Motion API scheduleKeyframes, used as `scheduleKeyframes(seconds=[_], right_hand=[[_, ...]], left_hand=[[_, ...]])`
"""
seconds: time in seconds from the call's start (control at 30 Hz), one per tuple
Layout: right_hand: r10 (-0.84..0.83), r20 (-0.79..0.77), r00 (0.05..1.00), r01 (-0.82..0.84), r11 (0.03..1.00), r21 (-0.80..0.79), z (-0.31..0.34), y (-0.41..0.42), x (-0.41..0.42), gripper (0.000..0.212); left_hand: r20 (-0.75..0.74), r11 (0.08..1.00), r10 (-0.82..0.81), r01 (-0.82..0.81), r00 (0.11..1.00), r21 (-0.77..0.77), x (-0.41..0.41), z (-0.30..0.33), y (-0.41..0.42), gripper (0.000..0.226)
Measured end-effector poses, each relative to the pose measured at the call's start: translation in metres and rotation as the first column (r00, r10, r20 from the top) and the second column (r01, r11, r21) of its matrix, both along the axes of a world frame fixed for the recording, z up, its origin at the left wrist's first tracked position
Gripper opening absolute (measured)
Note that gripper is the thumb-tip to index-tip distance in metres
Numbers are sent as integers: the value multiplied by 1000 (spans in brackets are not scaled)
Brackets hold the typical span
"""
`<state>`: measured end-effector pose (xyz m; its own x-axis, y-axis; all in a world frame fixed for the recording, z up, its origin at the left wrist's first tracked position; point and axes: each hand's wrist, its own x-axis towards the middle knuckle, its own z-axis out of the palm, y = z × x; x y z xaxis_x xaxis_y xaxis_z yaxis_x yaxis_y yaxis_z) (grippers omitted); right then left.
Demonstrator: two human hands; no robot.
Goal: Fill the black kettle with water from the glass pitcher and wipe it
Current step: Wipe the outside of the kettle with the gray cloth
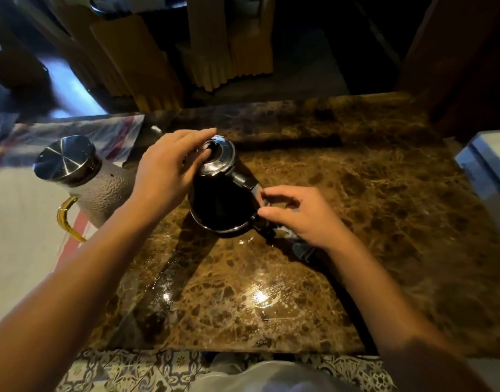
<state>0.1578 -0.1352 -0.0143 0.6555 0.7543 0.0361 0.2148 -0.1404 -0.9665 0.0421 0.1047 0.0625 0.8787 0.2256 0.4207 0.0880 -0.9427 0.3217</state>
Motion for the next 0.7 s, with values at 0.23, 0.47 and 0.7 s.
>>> scheduleKeyframes(seconds=[0.23, 0.47, 0.7], right_hand=[[-12, 46, 999, 13, 1000, -28, -4, 21, -27, 19], [-80, 29, 996, 82, 995, -65, 0, 44, -58, 25], [-62, -20, 998, 59, 987, -149, 12, 39, -55, 27]], left_hand=[[60, 999, -21, 24, 998, -44, 15, -4, 7, 42], [150, 990, -82, 98, 985, -104, 18, -11, 17, 42], [130, 984, -106, 123, 986, -129, 18, -9, 22, 42]])
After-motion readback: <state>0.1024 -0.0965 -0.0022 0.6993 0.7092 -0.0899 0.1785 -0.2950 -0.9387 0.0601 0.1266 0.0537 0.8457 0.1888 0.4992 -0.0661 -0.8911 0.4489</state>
